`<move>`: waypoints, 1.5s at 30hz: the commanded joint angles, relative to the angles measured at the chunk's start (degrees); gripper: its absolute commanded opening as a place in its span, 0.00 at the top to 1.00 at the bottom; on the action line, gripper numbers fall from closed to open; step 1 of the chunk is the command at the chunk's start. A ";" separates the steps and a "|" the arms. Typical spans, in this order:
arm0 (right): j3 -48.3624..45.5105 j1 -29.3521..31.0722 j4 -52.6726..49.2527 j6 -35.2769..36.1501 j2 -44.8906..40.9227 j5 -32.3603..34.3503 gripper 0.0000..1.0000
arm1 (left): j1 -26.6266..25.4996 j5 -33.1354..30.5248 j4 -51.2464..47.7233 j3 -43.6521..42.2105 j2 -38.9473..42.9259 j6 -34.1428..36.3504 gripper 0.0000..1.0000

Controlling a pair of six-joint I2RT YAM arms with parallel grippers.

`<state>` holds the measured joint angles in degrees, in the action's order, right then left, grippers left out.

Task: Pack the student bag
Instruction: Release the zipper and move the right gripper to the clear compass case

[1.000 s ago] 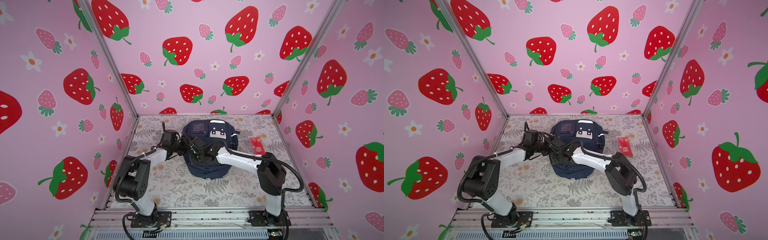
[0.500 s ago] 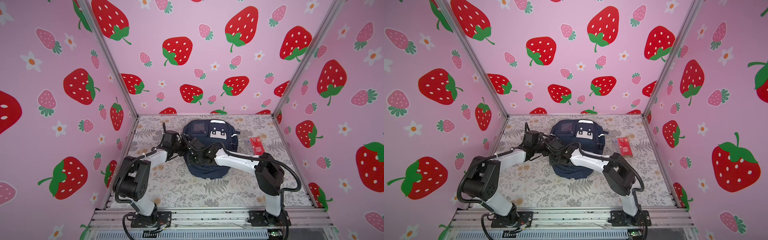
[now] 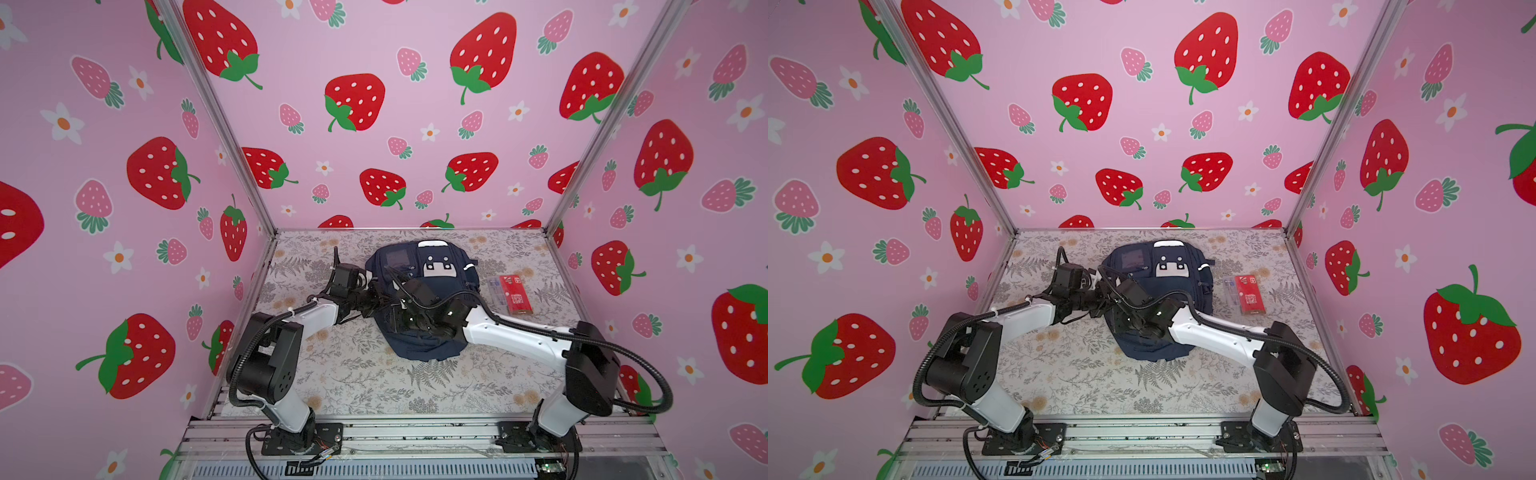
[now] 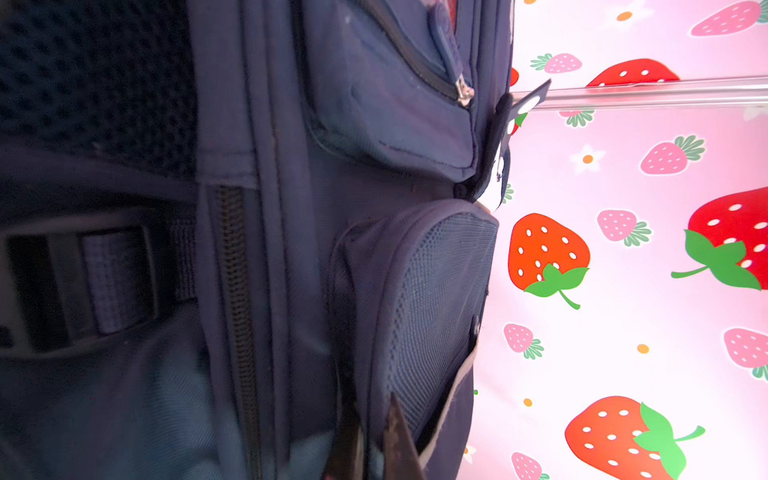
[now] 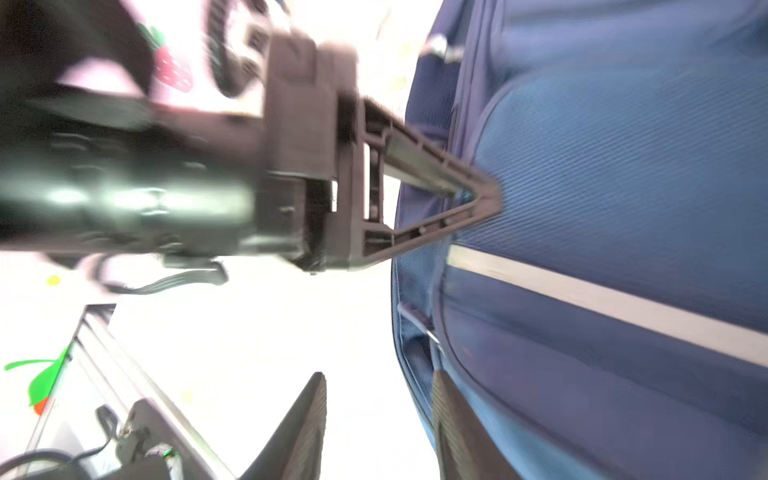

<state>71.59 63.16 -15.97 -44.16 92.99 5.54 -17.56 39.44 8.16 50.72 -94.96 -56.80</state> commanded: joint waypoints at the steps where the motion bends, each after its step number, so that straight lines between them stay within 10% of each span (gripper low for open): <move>1: -2.41 0.29 -2.40 0.81 -3.93 3.77 0.47 | -0.45 3.27 -1.50 2.10 1.09 1.15 1.00; 5: -6.50 -0.34 -5.15 0.58 -9.14 7.62 0.44 | -0.39 3.36 -5.47 3.95 1.49 3.84 0.99; 9: -11.13 -3.29 -7.47 -0.92 -15.77 9.18 0.43 | -0.67 1.60 -11.72 7.39 4.15 8.31 0.69; 13: -14.86 -5.19 -10.49 -2.57 -22.35 14.06 0.01 | -1.59 -0.86 -20.23 12.46 6.40 15.41 0.59; 24: -21.20 -7.50 -18.39 -9.06 -33.02 33.20 0.00 | -13.33 -15.19 -37.59 23.19 8.23 32.58 0.54; 36: -31.07 -27.36 -14.63 1.11 -40.23 20.10 0.02 | -23.58 -26.85 -45.08 22.97 11.52 41.29 0.57; 45: -22.28 -50.84 -3.31 12.77 -14.83 1.37 0.24 | -23.08 -34.18 -37.74 16.83 23.78 39.36 0.59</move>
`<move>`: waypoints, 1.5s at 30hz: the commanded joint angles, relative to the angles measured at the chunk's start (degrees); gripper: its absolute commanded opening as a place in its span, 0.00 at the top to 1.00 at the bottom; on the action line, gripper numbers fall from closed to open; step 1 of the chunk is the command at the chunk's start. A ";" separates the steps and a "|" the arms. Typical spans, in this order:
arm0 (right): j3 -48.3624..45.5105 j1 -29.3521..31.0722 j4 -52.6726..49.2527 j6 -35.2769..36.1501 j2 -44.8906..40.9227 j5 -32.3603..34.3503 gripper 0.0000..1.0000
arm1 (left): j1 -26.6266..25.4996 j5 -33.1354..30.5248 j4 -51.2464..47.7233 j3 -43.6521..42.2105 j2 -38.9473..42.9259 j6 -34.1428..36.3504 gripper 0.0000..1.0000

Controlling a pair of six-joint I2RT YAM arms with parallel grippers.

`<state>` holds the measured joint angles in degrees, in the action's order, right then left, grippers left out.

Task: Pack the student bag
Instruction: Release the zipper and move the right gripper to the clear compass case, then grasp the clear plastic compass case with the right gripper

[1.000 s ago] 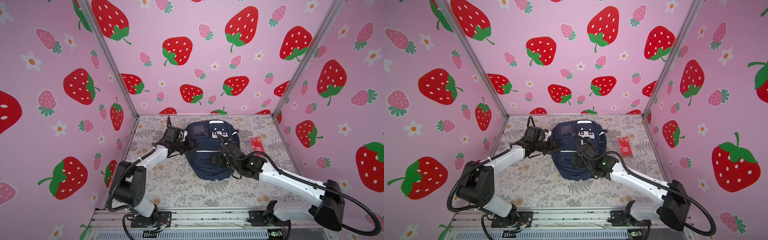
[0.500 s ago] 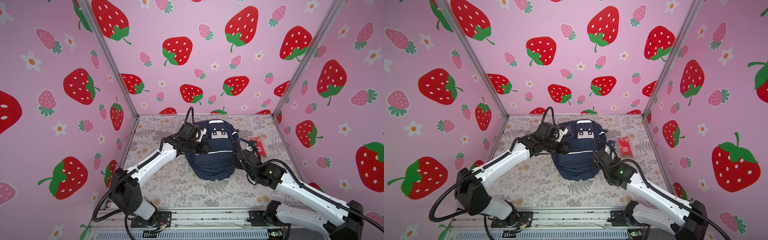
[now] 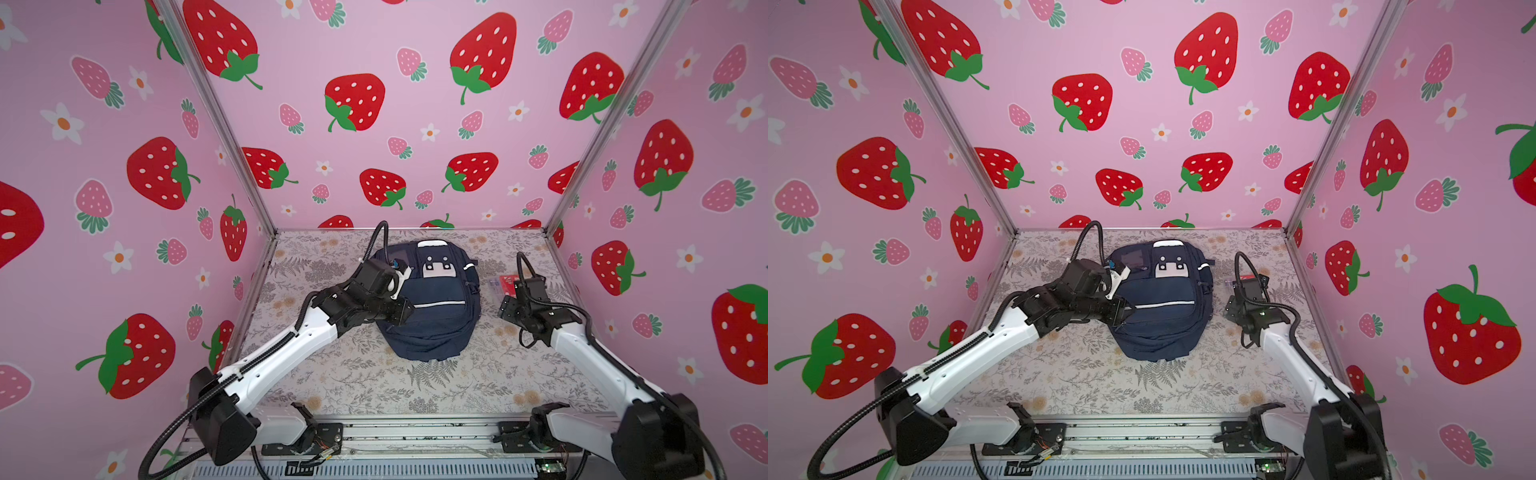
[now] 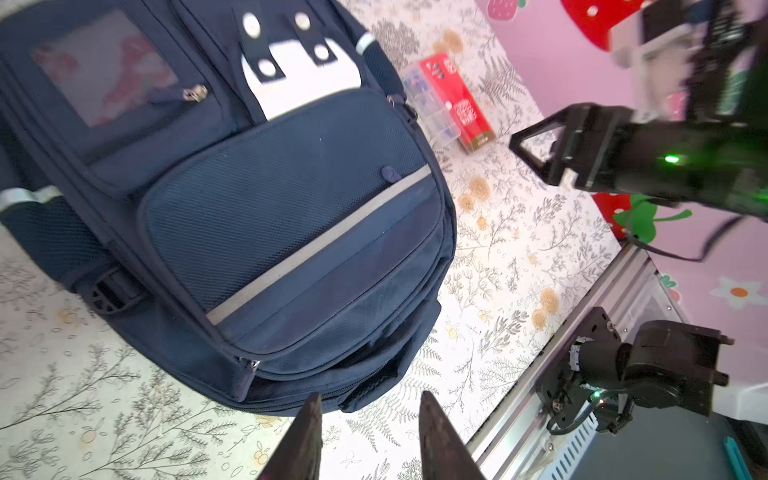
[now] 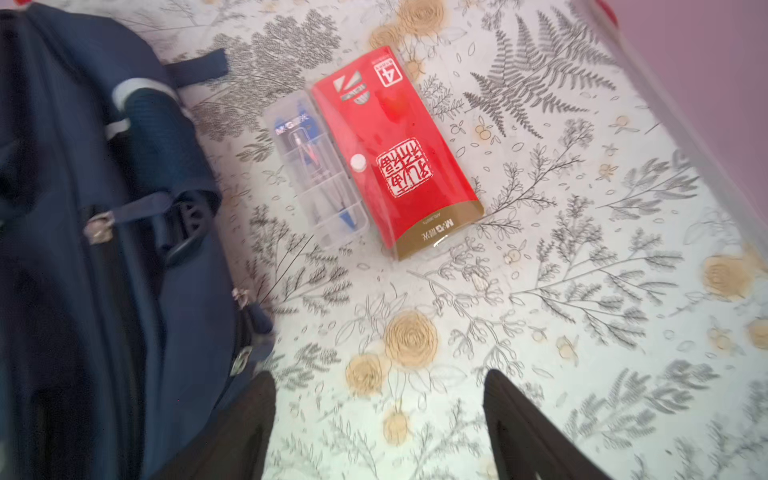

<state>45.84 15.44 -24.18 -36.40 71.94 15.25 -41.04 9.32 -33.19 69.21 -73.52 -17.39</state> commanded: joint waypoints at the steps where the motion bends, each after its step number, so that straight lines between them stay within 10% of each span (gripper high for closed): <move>1: 4.75 -3.84 7.24 6.20 9.44 -9.46 0.24 | 0.73 -3.98 5.34 -2.58 3.11 -0.06 0.59; 12: 13.46 -4.69 10.08 15.22 26.55 -9.46 0.34 | 4.52 -3.87 14.28 -10.33 4.87 -1.46 0.59; 20: 12.18 -4.41 12.65 17.52 29.47 -9.40 0.45 | 17.10 16.54 21.29 -17.30 6.53 -12.18 0.62; 45: 13.47 -0.37 8.84 16.55 26.16 -3.92 0.74 | 18.50 21.17 14.03 -9.61 -4.88 -14.02 0.51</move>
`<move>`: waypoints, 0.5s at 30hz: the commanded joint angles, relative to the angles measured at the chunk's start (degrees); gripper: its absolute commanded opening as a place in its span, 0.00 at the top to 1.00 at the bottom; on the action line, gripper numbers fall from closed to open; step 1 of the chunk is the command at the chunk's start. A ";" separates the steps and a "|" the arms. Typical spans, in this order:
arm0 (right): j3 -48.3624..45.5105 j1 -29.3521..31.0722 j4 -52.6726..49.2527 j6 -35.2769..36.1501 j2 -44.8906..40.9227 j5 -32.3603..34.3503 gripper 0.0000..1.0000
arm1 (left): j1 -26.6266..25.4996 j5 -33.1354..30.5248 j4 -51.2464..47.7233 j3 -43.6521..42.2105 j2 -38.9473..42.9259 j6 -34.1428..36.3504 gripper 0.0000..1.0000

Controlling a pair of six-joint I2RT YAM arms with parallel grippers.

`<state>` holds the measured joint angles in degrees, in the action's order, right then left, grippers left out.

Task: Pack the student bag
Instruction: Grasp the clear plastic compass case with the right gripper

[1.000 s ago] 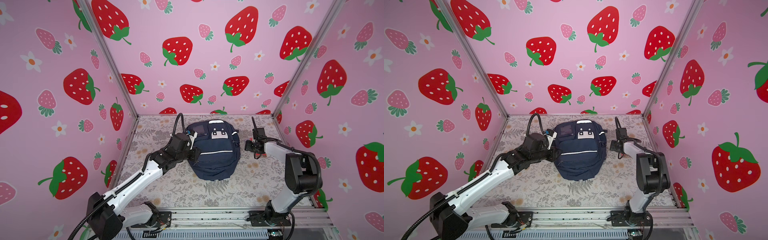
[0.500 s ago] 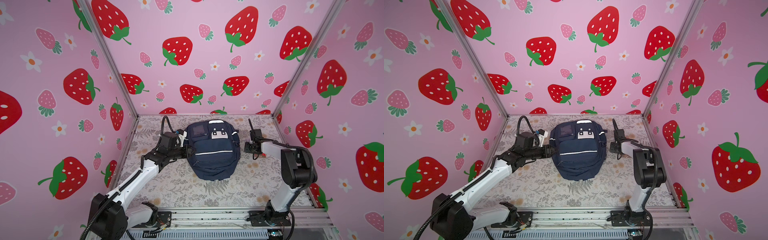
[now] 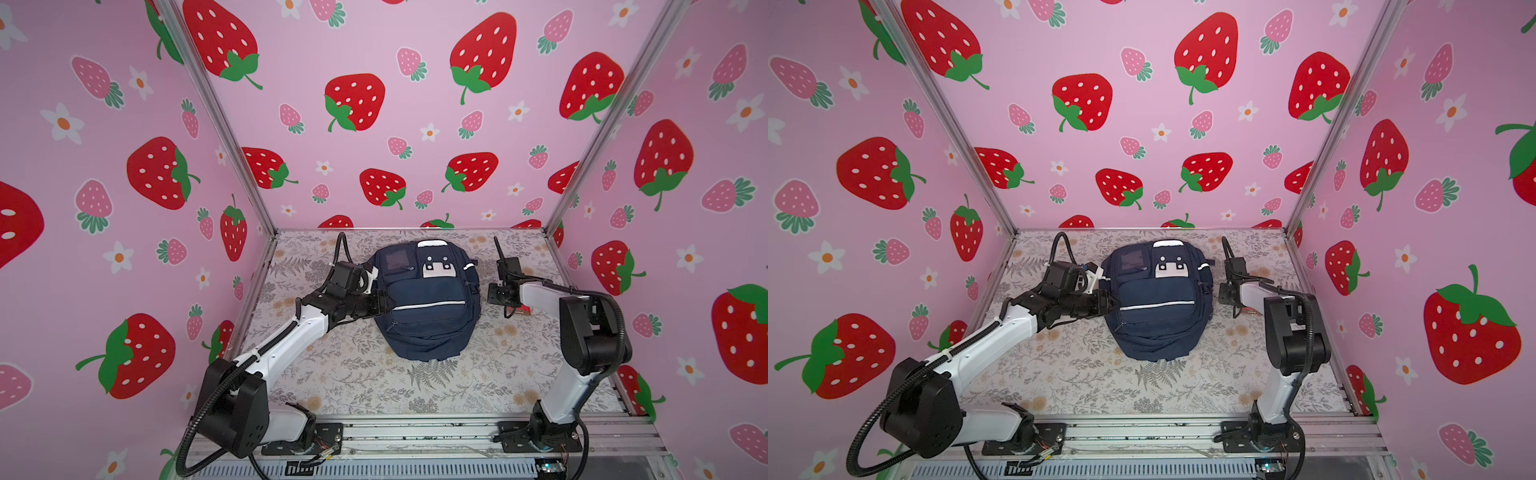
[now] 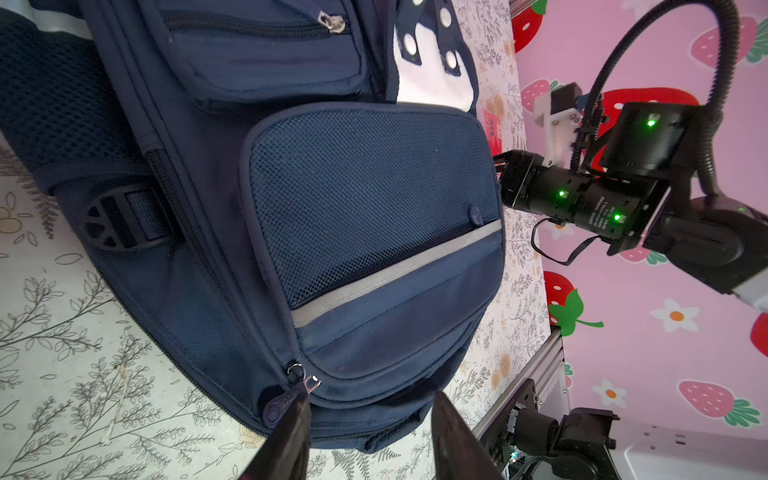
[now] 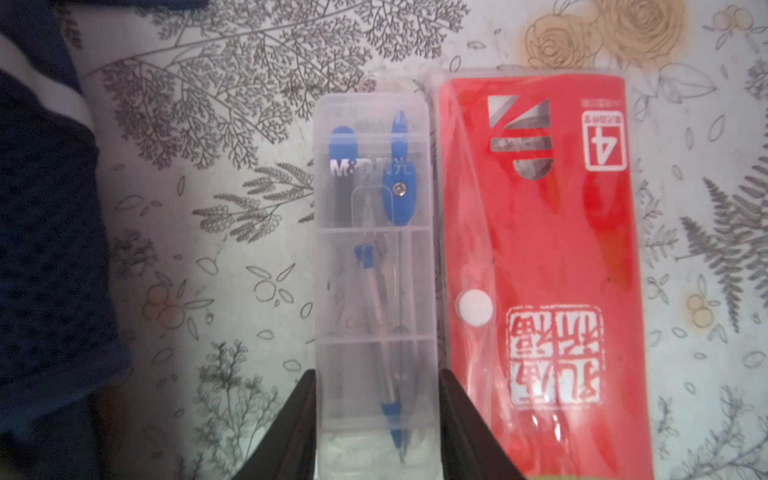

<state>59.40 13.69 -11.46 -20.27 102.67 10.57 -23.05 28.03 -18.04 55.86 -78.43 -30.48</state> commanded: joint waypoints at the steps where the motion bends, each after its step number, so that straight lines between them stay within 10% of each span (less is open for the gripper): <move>1: 0.09 1.93 -4.37 0.41 -6.38 0.79 0.74 | 0.68 3.00 -0.80 4.19 -0.05 -1.34 0.50; 15: -2.22 28.57 -5.02 6.90 -25.65 -7.03 0.75 | 4.65 18.90 12.35 4.78 -1.90 -11.76 0.45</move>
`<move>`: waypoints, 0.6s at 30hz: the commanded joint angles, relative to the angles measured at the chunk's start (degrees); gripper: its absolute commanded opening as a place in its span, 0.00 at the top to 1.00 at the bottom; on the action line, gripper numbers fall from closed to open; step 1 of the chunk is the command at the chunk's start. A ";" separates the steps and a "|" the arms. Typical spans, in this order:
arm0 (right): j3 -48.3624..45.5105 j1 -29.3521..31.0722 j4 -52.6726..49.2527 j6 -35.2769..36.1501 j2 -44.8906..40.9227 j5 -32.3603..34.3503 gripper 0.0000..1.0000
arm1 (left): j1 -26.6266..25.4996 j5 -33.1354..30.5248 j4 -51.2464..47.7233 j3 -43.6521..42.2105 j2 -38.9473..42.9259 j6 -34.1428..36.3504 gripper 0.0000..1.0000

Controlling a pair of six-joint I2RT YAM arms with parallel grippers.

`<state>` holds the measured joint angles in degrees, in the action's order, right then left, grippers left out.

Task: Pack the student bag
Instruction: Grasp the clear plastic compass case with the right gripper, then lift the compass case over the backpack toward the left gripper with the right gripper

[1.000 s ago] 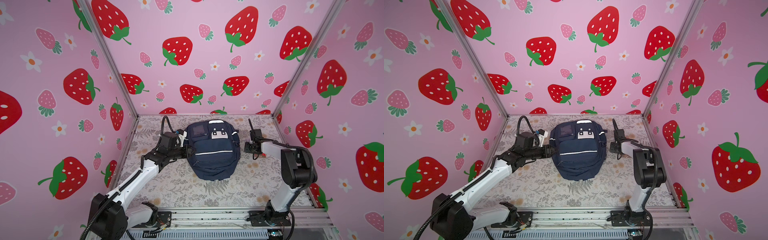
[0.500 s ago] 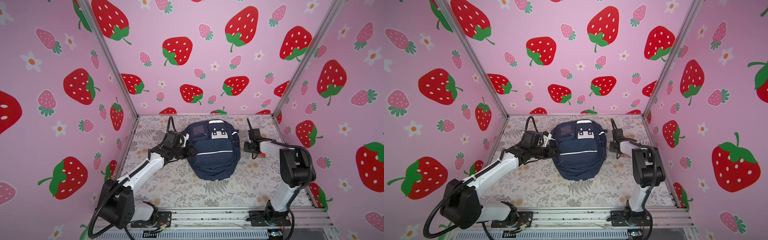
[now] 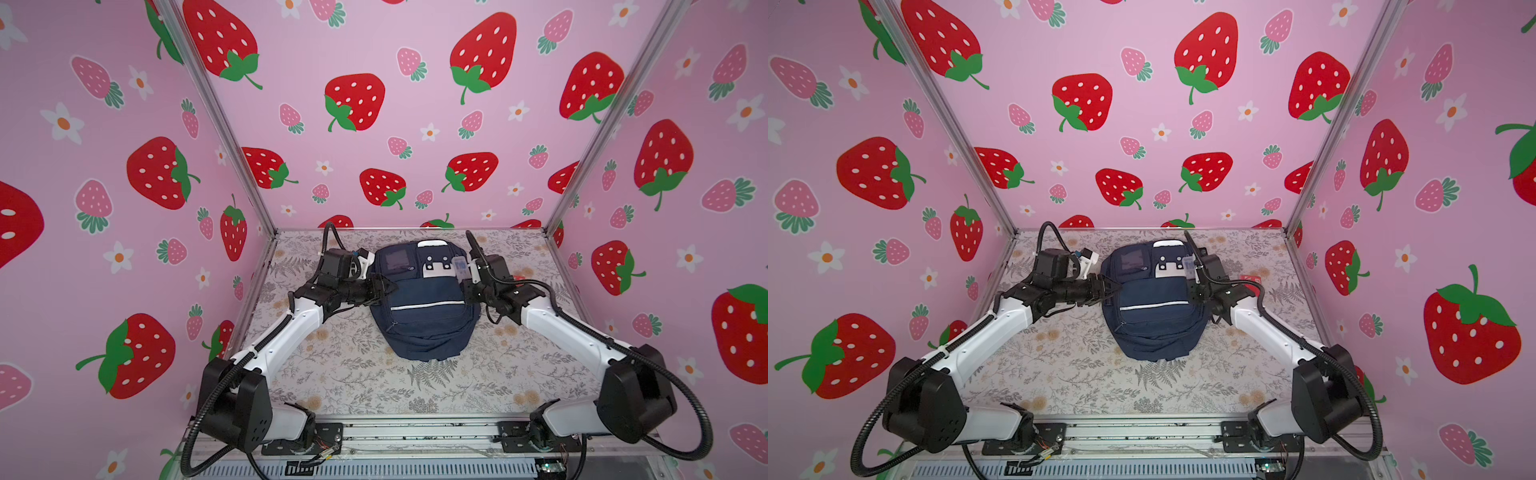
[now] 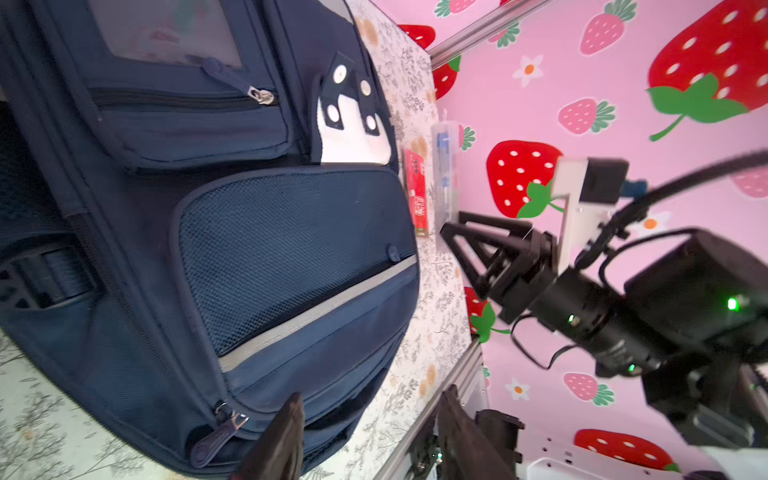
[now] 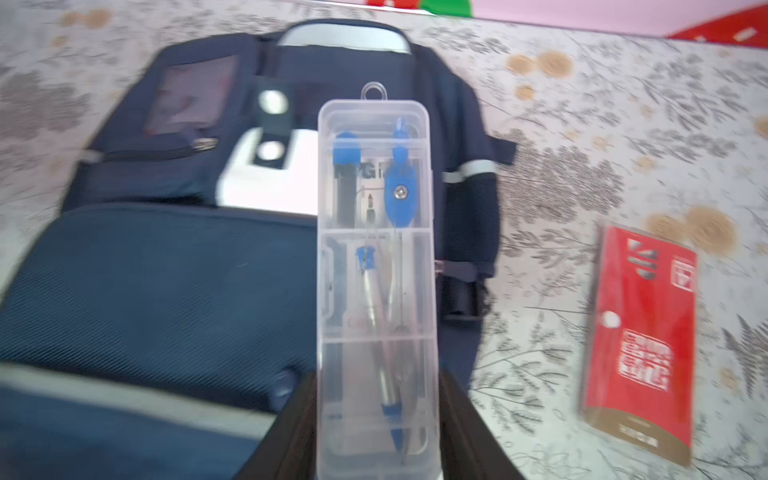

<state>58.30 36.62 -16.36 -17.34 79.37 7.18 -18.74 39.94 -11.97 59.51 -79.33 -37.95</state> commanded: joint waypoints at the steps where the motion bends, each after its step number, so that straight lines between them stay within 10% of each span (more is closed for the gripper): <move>1: -1.01 8.15 -0.04 4.36 -2.81 -4.03 0.75 | 0.26 8.09 7.32 1.22 -1.46 -5.24 0.40; 8: 2.05 18.09 0.10 5.30 -1.93 -4.55 0.76 | 0.41 9.78 9.90 0.35 -3.11 -8.41 0.31; 18: 5.07 23.88 -0.17 5.68 0.87 -2.36 0.78 | 1.53 10.93 12.24 -1.59 -4.48 -11.79 0.46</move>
<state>61.17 58.94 -18.15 -13.41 79.68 5.67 -17.15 47.83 -2.20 58.92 -83.57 -47.94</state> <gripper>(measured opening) 0.433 0.546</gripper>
